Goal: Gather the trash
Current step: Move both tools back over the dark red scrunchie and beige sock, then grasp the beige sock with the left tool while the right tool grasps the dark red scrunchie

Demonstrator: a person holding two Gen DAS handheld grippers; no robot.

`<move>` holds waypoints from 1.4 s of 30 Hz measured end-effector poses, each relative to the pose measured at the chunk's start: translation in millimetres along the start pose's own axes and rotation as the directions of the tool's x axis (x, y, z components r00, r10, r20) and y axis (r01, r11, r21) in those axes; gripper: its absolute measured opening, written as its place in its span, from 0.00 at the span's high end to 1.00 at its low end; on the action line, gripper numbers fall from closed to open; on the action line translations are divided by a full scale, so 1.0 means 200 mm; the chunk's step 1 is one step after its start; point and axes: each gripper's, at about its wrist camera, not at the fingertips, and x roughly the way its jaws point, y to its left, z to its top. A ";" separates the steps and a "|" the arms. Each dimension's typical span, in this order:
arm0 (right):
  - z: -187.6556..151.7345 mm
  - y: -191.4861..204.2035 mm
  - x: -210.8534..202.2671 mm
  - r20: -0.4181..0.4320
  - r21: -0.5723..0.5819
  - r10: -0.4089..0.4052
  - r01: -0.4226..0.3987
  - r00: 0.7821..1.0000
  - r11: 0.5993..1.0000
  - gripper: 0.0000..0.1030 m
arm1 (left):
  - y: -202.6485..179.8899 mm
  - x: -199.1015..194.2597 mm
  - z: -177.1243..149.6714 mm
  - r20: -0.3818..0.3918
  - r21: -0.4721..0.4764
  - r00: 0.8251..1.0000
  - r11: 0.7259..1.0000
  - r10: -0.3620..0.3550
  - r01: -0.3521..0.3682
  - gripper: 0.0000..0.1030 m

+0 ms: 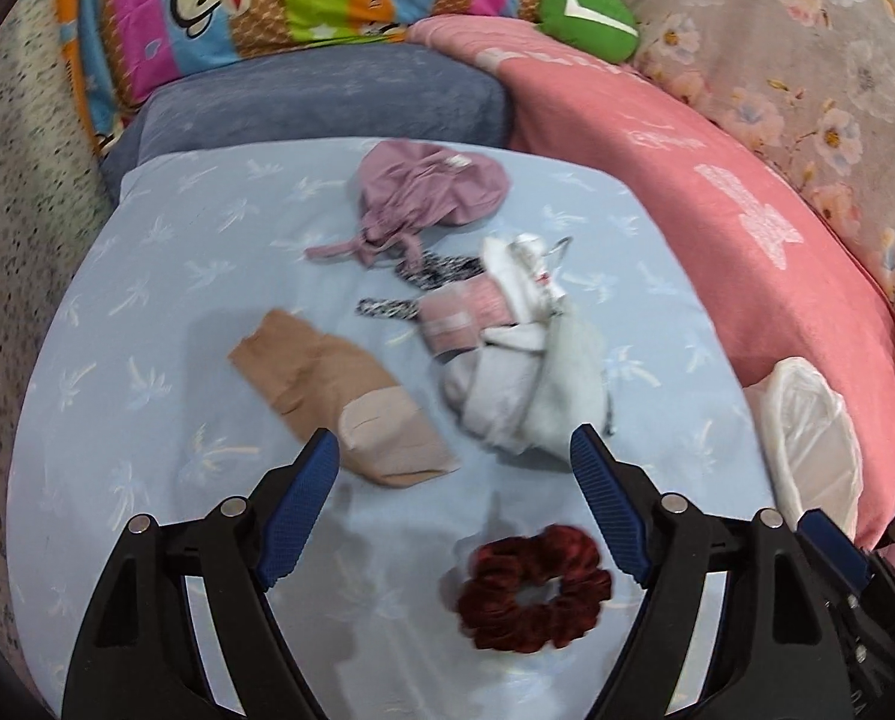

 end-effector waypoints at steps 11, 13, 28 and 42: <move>-0.14 0.14 0.25 -0.123 -0.061 0.000 -0.008 0.992 0.998 0.63 | 0.21 0.12 -0.07 -0.075 -0.087 0.997 0.996 0.015 -0.022 0.24; -0.15 0.15 0.28 -0.136 -0.067 -0.007 -0.002 0.991 0.998 0.63 | 0.24 0.14 -0.08 -0.091 -0.107 0.996 0.994 0.008 -0.018 0.24; -0.18 0.15 0.45 -0.209 -0.069 -0.029 0.015 0.978 0.998 0.63 | 0.32 0.28 -0.04 -0.126 -0.174 0.991 0.985 -0.037 0.015 0.25; -0.18 0.16 0.49 -0.223 -0.053 -0.022 0.010 0.974 0.999 0.86 | 0.35 0.26 -0.06 -0.139 -0.159 0.983 0.983 -0.116 0.093 0.88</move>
